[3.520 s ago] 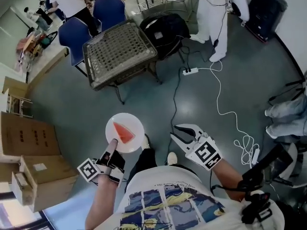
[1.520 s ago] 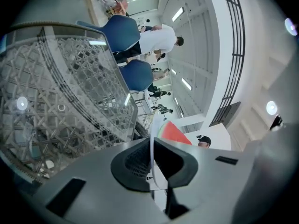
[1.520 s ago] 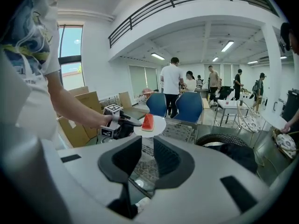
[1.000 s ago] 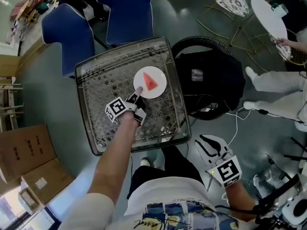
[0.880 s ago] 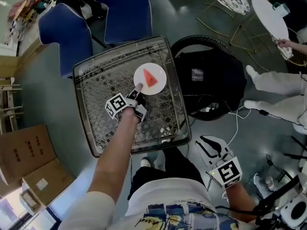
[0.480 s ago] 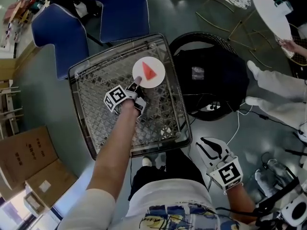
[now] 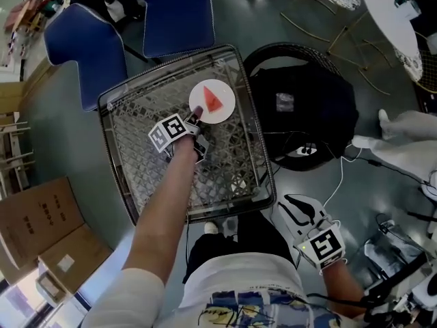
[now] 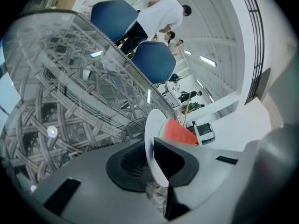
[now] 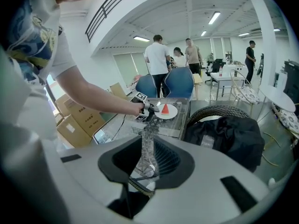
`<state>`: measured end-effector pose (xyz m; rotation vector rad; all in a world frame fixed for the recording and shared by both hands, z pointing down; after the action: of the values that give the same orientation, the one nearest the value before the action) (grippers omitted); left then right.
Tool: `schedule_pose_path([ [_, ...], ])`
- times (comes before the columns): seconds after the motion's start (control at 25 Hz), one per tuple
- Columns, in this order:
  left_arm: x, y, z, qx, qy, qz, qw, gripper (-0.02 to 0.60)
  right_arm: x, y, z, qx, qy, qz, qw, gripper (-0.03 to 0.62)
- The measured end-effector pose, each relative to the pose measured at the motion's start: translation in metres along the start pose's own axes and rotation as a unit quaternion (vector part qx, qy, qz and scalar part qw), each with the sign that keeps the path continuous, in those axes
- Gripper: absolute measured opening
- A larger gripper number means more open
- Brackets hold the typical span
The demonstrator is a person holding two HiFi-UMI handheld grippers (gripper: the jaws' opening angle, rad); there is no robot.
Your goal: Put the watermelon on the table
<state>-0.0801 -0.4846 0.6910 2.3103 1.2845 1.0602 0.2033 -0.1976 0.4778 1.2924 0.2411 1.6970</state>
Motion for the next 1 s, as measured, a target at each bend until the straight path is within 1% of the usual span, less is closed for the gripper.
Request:
schedule_pose_path([
  [0.12, -0.004, 0.003, 0.003, -0.035, 0.038, -0.022, 0.9984, 0.048, -0.003, 0.003, 0.000, -0.003, -0.001, -0.002, 1.000, 0.081],
  [0.28, -0.009, 0.006, 0.010, -0.077, 0.101, -0.044, 0.9909, 0.077, -0.003, 0.004, 0.003, -0.004, 0.001, -0.002, 1.000, 0.081],
  [0.36, -0.010, 0.007, 0.014, -0.107, 0.137, -0.055, 0.9831, 0.094, -0.001, 0.003, 0.005, -0.005, 0.002, -0.003, 1.000, 0.081],
  [0.44, -0.011, 0.008, 0.018, -0.140, 0.175, -0.071, 0.9719, 0.107, 0.000, 0.003, 0.006, -0.002, 0.004, -0.008, 1.000, 0.081],
  [0.52, -0.012, 0.009, 0.021, -0.158, 0.204, -0.084, 0.9625, 0.110, -0.001, 0.001, 0.007, 0.000, 0.006, -0.009, 1.000, 0.081],
  [0.64, -0.012, 0.010, 0.024, -0.161, 0.220, -0.089, 0.9581, 0.110, 0.000, -0.001, 0.008, 0.001, 0.006, -0.010, 1.000, 0.081],
  [0.76, -0.012, 0.007, 0.025, -0.167, 0.235, -0.083, 0.9540, 0.110, 0.003, -0.002, 0.010, 0.001, 0.001, -0.010, 1.000, 0.081],
  [1.0, -0.015, -0.029, 0.029, -0.158, 0.234, -0.053, 0.9577, 0.110, -0.001, 0.002, 0.004, -0.009, -0.012, -0.005, 1.000, 0.081],
])
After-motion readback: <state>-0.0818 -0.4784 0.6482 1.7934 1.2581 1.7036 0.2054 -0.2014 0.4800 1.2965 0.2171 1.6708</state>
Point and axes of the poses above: the fingertips, and each gripper's own axes: y forward along the fingers, z to its right, x out of its underside, the point moved 9 cm from there along -y, backward along the fingers, and after that the axes turned 14 degrees about y, right-handed, at the moved point
